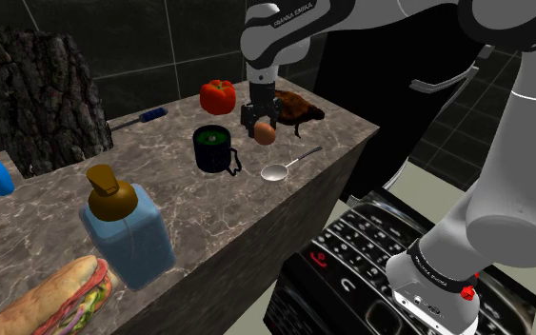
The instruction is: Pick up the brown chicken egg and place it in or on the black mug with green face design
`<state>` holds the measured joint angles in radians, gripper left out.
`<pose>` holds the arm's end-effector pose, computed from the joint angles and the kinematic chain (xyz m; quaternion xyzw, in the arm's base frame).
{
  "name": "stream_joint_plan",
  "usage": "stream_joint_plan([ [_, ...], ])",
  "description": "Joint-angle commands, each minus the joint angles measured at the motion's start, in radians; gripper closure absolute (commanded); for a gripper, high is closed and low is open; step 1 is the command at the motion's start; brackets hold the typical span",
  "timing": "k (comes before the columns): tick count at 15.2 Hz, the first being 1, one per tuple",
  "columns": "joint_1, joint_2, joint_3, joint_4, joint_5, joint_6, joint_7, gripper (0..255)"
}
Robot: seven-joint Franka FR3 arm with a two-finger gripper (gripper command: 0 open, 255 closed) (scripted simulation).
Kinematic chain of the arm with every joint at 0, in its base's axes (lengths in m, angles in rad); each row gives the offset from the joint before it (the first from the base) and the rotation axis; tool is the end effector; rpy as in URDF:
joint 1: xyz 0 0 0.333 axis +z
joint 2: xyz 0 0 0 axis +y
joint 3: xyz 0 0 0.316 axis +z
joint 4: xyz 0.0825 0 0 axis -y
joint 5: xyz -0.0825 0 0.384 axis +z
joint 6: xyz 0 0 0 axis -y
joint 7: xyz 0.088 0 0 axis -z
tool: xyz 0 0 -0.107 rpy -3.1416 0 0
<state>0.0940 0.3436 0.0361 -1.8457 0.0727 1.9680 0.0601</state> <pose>0.6017 0.0823 0.3239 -0.9930 -0.0167 0.1134 0.0273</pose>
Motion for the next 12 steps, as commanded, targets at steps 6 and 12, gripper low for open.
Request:
stream_joint_plan([
  [6, 0.000, 0.000, 0.000, -0.001, 0.000, 0.001, 0.000, 255],
  [12, 0.000, 0.000, 0.000, -0.001, 0.000, 0.001, 0.000, 255],
])
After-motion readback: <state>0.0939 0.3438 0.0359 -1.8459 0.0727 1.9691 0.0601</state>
